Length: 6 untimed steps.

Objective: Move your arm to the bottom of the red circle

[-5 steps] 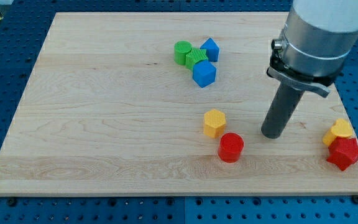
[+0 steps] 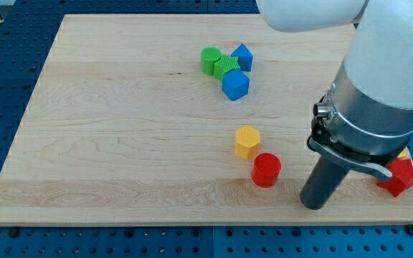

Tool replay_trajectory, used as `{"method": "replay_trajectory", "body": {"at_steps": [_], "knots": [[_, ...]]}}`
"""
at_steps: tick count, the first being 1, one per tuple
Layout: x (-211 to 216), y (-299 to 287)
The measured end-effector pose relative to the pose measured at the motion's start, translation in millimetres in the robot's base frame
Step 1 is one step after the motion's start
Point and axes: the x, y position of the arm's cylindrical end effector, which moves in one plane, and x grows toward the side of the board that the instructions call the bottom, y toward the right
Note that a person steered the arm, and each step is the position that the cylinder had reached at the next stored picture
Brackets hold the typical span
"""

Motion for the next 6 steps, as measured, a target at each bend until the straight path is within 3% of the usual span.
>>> {"method": "replay_trajectory", "body": {"at_steps": [3,6], "knots": [[0.0,-6.2],[8.3,-67.8]]}}
